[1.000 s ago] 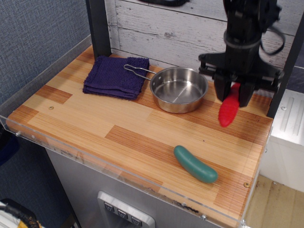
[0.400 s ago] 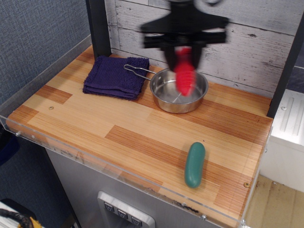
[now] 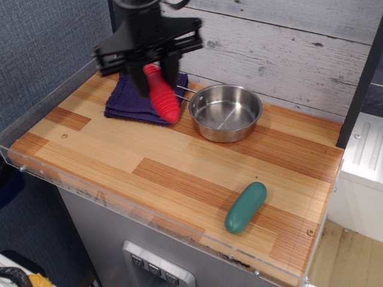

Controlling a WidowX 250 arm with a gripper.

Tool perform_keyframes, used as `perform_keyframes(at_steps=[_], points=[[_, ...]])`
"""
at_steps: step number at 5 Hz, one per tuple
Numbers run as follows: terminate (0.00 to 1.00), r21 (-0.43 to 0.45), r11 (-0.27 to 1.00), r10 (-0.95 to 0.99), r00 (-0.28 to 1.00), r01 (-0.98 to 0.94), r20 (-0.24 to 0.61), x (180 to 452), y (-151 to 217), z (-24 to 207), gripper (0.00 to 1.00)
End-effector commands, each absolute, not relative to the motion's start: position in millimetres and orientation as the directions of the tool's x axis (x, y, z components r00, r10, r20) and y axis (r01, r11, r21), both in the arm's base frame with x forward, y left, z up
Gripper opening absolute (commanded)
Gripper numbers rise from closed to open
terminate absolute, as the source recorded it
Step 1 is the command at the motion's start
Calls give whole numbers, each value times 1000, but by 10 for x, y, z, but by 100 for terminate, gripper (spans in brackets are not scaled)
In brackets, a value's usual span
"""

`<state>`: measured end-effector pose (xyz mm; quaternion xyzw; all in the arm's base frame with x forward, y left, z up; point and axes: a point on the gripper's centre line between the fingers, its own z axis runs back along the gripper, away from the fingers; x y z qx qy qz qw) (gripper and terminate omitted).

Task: Move the fork to bottom left of table

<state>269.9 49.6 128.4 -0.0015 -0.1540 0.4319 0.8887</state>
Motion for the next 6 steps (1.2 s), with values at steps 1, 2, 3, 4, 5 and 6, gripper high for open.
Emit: perform_keyframes(at_steps=[1,2,3,4,5,6], points=[[0,-139,395,891,342,-908,298,2386,612,1150,0],[0,-126,291,924,245,-948,294,2393,709,973,0],[0,-110,220,938,179,-969,297,2475,842,851,0],[0,-123,173,947,131,-977,294,2432,949,691,0],[0,-98,153,951,120,-983,286,2420,1032,506,0],[0,-76,159,953,133,-984,271,2479,1117,361,0]])
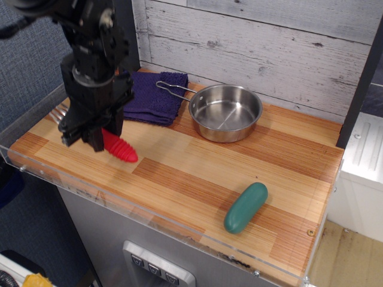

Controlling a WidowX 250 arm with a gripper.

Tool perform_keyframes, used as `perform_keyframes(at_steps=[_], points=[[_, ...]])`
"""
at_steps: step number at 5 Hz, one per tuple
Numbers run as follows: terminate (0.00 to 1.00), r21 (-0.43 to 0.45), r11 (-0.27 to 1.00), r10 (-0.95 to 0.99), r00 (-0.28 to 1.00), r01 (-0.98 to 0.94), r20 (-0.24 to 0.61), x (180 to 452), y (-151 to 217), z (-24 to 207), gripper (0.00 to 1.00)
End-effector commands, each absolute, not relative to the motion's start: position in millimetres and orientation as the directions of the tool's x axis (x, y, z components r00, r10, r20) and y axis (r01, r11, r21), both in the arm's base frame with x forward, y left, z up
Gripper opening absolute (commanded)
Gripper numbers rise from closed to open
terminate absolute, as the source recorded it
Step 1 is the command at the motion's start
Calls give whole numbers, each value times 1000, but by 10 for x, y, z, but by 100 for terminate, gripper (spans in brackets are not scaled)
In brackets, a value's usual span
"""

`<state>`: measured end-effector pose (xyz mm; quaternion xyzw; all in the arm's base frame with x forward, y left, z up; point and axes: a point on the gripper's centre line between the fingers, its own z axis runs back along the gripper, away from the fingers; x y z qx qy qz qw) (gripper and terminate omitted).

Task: Move the fork to bottom left of table

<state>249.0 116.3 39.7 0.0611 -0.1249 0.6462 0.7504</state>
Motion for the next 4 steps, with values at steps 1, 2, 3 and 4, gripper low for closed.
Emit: perform_keyframes(at_steps=[1,2,3,4], points=[[0,-65,171,955,149,-983,255,2505,1171,189,0],[0,-64,164,959,144,-984,243,2527,1188,146,0],[0,-31,178,964,168,-983,205,2572,1156,186,100],[0,-44,165,970,154,-985,191,2599,1113,219,100]])
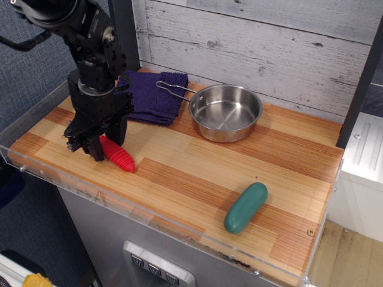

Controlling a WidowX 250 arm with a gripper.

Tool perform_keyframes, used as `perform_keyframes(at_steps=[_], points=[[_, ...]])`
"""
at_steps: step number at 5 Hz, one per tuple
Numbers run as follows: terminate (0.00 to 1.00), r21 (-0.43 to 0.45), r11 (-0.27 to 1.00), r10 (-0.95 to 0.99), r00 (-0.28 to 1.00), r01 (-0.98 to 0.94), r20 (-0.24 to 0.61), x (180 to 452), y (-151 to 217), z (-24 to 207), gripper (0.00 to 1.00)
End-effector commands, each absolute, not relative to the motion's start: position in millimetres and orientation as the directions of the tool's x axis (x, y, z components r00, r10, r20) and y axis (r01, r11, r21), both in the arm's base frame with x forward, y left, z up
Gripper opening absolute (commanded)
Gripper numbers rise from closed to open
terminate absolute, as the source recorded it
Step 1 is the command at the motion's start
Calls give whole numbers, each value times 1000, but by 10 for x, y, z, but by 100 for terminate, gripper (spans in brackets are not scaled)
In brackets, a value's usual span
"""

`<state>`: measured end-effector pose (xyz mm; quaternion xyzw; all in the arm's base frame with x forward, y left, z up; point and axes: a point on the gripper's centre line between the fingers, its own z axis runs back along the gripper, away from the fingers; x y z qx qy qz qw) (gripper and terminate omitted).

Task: Move the fork to bottom left of table

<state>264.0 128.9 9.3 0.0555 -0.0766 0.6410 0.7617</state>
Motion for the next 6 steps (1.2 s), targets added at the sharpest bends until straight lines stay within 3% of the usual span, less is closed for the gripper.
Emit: perform_keyframes(at_steps=[1,2,4,5,6], points=[[0,-53,160,971,148,-986,186,2615,1084,279,100],[0,-76,168,970,151,-983,191,2668,1069,411,100],[0,-186,247,951,201,-951,235,2829,995,998,100],[0,-190,302,935,252,-934,248,2791,934,1206,100],[0,-190,302,935,252,-934,248,2791,934,1206,100]])
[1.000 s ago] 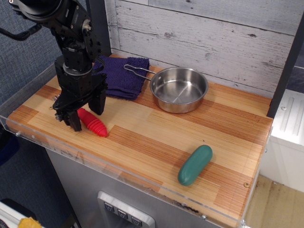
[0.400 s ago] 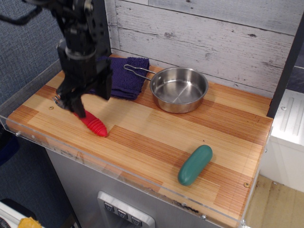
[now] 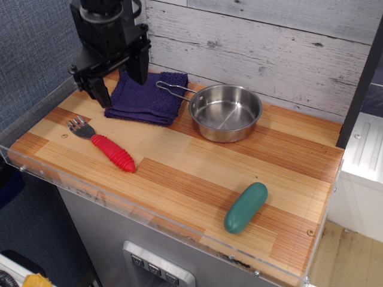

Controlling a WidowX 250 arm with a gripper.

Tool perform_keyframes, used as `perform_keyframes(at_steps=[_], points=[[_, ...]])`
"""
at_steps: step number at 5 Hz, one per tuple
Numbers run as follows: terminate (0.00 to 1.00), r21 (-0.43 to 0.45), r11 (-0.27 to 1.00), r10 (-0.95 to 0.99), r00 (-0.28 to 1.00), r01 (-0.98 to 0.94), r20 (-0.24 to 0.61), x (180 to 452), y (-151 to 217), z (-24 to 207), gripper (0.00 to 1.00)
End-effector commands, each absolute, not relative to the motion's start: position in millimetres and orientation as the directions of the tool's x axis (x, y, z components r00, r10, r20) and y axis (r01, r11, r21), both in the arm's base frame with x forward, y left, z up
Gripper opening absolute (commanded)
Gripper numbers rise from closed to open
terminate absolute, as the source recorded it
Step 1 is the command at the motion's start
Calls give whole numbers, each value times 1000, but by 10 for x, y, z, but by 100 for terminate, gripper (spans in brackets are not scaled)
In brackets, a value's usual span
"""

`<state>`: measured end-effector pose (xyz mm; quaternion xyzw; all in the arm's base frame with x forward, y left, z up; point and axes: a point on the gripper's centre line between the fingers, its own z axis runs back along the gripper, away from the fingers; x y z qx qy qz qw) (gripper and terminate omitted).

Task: Move the fork to bottom left of table

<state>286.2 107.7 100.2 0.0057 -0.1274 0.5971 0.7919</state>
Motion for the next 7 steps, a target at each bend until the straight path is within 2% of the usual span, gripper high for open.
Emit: perform_keyframes(at_steps=[1,6,7], points=[[0,-190,302,935,252,-934,248,2791,934,1206,100],[0,-190,302,935,252,-934,248,2791,934,1206,100],[100,-190,302,935,252,-934,248,2791,934,1206,100]])
